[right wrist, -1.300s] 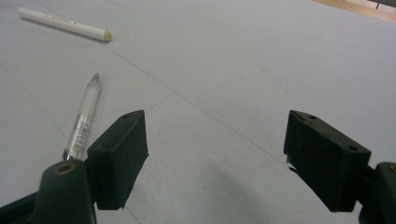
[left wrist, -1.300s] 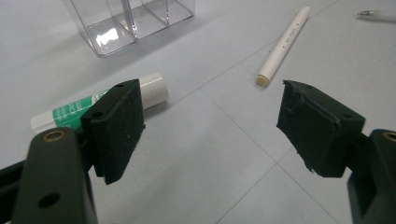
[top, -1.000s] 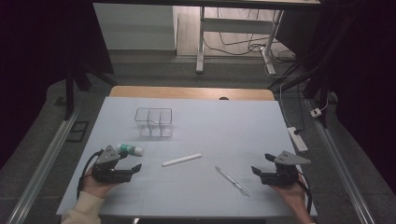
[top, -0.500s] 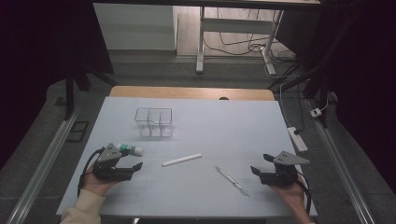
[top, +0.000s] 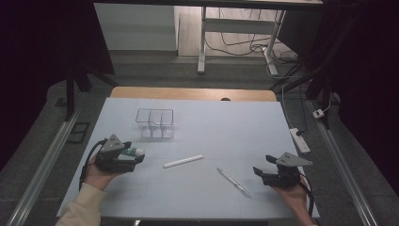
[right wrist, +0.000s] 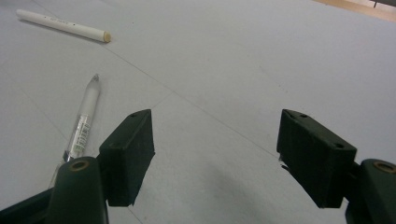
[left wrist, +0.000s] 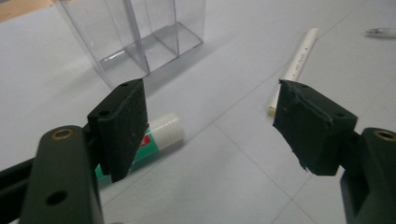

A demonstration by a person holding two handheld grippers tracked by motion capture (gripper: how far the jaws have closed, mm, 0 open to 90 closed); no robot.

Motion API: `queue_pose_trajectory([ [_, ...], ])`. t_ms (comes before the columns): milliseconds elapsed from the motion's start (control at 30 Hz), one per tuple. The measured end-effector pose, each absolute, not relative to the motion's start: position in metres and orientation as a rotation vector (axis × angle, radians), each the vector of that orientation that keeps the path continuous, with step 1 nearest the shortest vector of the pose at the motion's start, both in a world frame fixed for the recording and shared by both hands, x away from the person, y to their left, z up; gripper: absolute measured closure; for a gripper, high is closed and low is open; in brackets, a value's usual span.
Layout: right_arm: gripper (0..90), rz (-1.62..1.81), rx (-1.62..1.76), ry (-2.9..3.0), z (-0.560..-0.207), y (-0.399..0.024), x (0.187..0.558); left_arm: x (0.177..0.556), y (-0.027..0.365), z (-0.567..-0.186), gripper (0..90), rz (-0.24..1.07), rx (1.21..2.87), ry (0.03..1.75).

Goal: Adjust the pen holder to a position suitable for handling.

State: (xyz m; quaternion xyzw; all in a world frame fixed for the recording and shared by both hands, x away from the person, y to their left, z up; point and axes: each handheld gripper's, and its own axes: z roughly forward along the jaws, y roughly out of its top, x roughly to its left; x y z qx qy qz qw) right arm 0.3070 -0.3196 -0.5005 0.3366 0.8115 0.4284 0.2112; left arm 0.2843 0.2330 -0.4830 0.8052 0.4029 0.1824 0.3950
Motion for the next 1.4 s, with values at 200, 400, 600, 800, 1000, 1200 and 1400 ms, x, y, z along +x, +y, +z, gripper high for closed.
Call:
queue_pose_trajectory([
  [200, 27.1, 1.225, 0.949, 2.233, -0.497, -0.32, 0.304, 0.291, 0.237, -0.476, 27.1, 0.471, 2.03, 1.04],
  [400, 27.1, 1.219, 0.945, 2.242, -0.497, -0.319, 0.304, 0.303, 0.24, -0.466, 28.5, 0.507, 2.025, 1.088],
  [600, 27.3, 1.204, 0.94, 2.258, -0.499, -0.318, 0.305, 0.313, 0.252, -0.458, 32.1, 0.517, 2.017, 1.12],
  [800, 27.5, 1.202, 0.933, 2.265, -0.499, -0.315, 0.305, 0.325, 0.261, -0.454, 38.8, 0.555, 2.016, 1.187],
  [1000, 27.6, 1.195, 0.927, 2.272, -0.5, -0.313, 0.306, 0.339, 0.266, -0.456, 52.4, 0.593, 1.988, 1.243],
  [1200, 27.4, 1.18, 0.934, 2.265, -0.5, -0.314, 0.306, 0.355, 0.267, -0.463, 62.7, 0.608, 1.994, 1.281],
  [1400, 27.6, 1.177, 0.944, 2.264, -0.501, -0.315, 0.307, 0.374, 0.27, -0.474, 87.2, 0.587, 1.97, 1.322],
])
